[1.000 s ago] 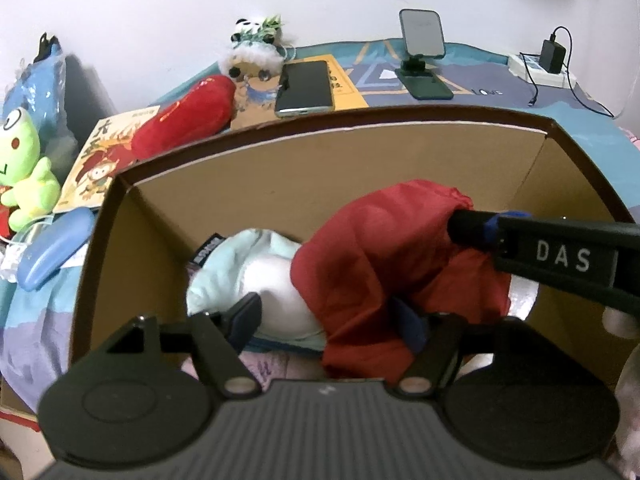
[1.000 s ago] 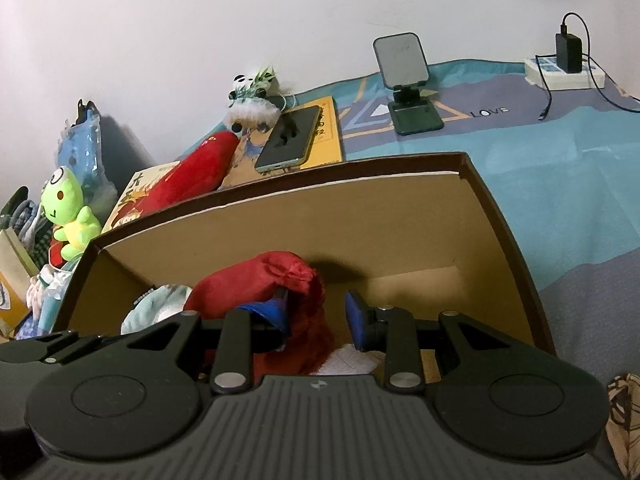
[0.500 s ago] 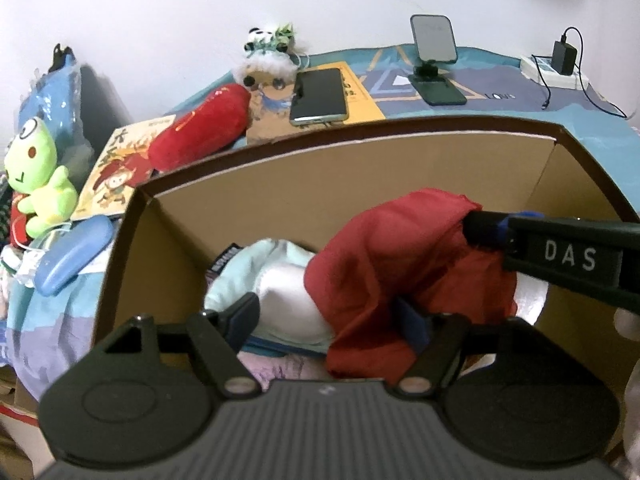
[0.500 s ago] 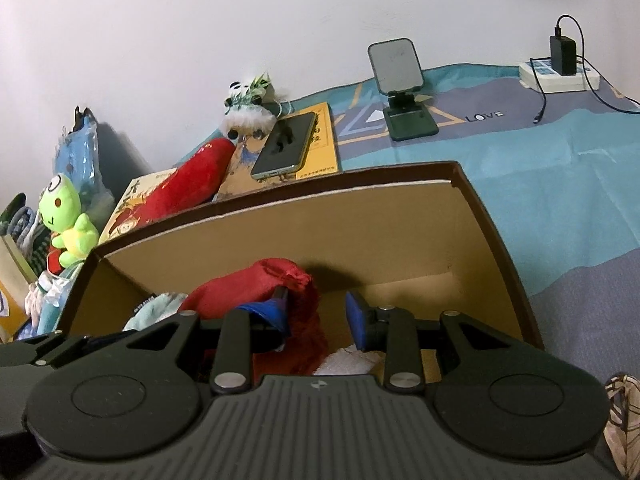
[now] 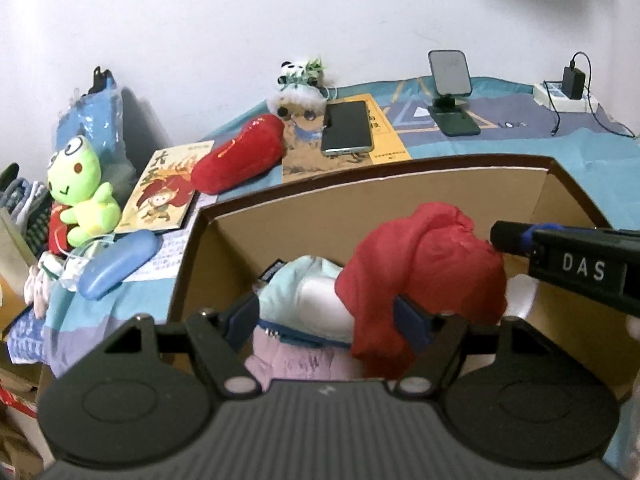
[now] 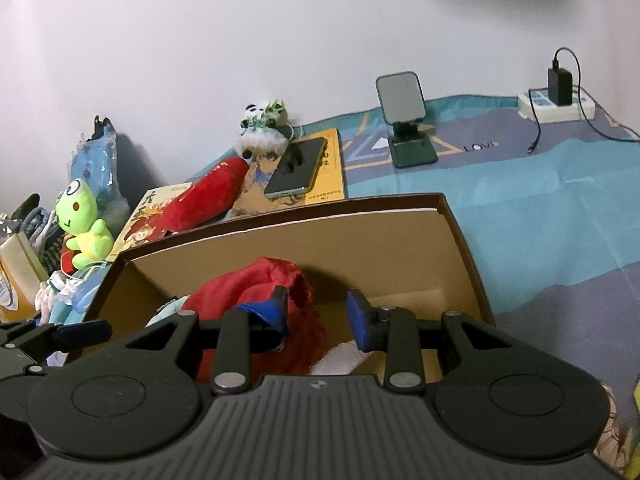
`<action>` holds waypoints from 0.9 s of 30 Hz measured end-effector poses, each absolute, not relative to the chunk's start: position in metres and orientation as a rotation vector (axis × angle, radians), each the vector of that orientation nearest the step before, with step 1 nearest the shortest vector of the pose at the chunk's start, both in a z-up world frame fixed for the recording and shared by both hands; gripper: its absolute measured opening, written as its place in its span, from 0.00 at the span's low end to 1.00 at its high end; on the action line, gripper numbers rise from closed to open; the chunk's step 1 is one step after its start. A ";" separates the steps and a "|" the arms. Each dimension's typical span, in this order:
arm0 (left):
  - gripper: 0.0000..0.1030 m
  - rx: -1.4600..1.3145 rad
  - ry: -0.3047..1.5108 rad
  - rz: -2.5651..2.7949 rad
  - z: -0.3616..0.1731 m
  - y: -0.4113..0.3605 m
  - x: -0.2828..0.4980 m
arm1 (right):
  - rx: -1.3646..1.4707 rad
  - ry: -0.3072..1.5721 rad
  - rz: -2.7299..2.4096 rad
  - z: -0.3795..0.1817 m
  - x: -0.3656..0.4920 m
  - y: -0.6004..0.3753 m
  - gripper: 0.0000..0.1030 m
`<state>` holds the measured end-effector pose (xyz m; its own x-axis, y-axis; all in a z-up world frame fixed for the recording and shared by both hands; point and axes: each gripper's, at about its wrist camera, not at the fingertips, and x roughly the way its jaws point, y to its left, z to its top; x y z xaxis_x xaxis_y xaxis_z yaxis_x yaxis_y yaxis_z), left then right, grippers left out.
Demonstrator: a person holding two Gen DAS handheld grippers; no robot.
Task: Organize soft objects
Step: 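Open the right gripper to release the red cloth and withdraw, then move the right gripper to the pile and grasp the brown patterned scarf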
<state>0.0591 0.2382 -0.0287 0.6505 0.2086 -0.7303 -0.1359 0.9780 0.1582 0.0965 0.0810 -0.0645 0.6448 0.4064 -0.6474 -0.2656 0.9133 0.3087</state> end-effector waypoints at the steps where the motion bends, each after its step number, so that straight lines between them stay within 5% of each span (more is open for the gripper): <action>1: 0.73 0.089 0.841 0.198 -0.027 0.238 0.057 | 0.194 0.776 0.385 -0.062 0.094 0.081 0.15; 27: 0.80 0.004 0.835 0.216 0.005 0.192 -0.041 | 0.216 0.769 0.591 -0.036 0.012 0.028 0.16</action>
